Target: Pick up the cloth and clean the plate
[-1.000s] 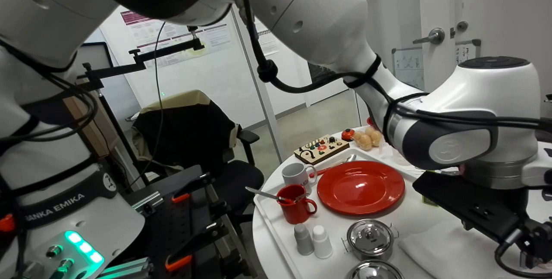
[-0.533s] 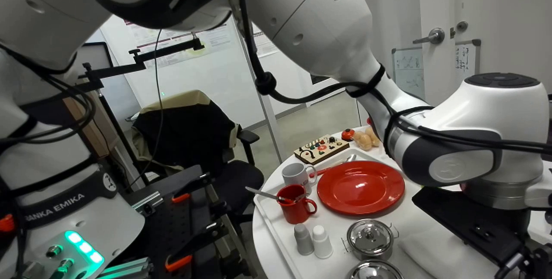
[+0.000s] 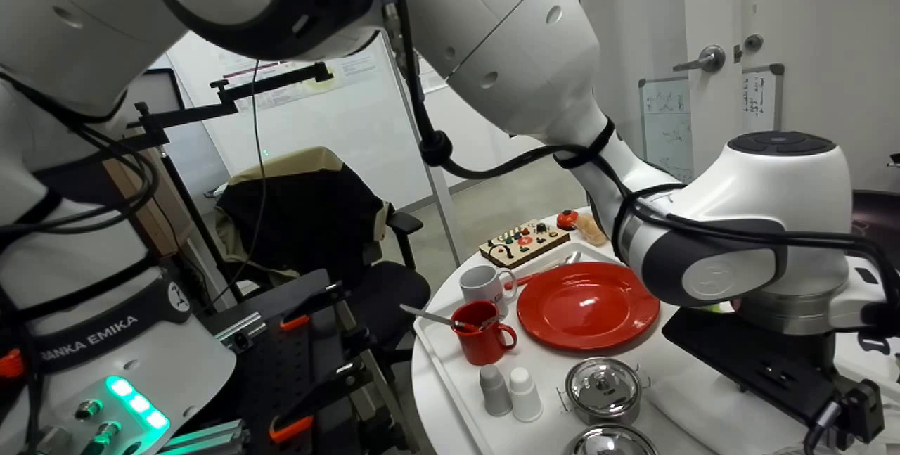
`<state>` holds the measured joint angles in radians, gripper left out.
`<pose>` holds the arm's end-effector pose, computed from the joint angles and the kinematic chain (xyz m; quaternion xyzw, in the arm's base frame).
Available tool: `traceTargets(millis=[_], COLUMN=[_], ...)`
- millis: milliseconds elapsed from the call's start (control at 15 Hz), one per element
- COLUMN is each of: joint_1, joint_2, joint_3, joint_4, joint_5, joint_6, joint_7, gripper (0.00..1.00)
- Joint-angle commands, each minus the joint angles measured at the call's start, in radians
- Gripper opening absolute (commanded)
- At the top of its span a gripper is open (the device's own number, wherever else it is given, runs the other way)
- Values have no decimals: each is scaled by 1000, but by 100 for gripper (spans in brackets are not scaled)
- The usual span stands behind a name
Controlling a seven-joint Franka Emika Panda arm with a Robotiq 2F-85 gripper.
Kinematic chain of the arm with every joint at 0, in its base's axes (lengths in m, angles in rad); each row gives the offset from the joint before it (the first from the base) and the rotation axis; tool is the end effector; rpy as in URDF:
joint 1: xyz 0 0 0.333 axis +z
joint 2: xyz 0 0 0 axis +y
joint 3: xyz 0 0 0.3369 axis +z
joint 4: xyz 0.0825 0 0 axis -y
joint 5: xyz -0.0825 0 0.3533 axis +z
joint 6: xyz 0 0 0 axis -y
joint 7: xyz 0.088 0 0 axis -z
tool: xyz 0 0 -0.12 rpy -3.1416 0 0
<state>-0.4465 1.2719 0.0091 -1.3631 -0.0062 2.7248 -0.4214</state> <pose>0.6230 -0.2925 -0.0271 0.9989 -0.0086 0.0420 0.0161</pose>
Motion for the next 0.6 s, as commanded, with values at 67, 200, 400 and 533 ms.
traceTargets(millis=[67,200,400,533], joint_1=[8,7,1,-5], joint_2=[8,8,5,-1], joint_3=[13,17,23,30], joint_4=[-4,-3,-5,-12], joint_5=[-30,-32,-33,-32], joint_6=[38,37,35,38], joint_7=[-21,-26,-31,-39], gripper=[75,67,44,29])
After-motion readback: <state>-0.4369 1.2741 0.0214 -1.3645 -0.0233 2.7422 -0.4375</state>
